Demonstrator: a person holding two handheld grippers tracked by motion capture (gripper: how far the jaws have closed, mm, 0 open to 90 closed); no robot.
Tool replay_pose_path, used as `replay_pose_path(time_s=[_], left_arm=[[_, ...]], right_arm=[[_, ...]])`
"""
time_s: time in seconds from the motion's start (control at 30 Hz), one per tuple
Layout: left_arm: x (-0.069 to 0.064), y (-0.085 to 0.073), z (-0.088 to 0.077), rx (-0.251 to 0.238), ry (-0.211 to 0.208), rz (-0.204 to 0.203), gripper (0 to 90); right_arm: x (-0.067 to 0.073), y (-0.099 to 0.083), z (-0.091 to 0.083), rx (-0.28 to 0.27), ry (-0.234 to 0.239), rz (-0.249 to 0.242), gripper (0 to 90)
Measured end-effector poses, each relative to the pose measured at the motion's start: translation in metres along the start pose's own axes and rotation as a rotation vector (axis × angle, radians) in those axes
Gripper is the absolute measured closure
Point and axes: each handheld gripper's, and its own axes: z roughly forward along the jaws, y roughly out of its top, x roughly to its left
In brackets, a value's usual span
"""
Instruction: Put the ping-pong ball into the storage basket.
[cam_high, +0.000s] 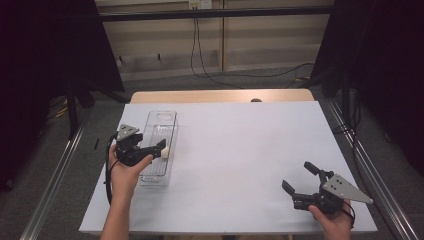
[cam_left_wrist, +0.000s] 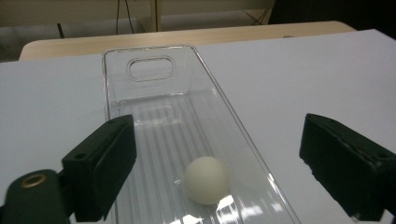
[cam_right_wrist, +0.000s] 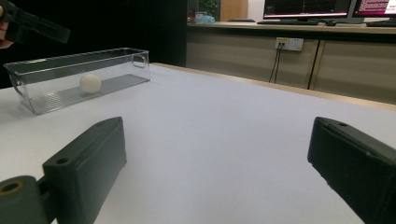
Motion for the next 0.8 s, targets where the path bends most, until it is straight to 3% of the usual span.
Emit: replay_pose_path(time_s=[0.27, 0.43, 0.67, 0.8], left_arm=[[-0.002, -0.019, -0.021, -0.086, -0.036, 0.001, 5.9], [-0.003, -0.031, -0.033, -0.128, -0.050, 0.029, 4.6], [-0.009, -0.051, -0.047, -0.181, -0.044, 0.053, 3.6], [-0.006, -0.061, -0.050, -0.210, -0.040, 0.061, 3.3]], right_arm=[[0.000, 0.000, 0.000, 0.001, -0.002, 0.001, 3.8], [0.000, 0.000, 0.000, 0.003, 0.000, 0.000, 3.8], [0.000, 0.000, 0.000, 0.002, 0.001, -0.002, 3.8], [0.001, 0.000, 0.001, 0.001, -0.006, -0.001, 3.8]])
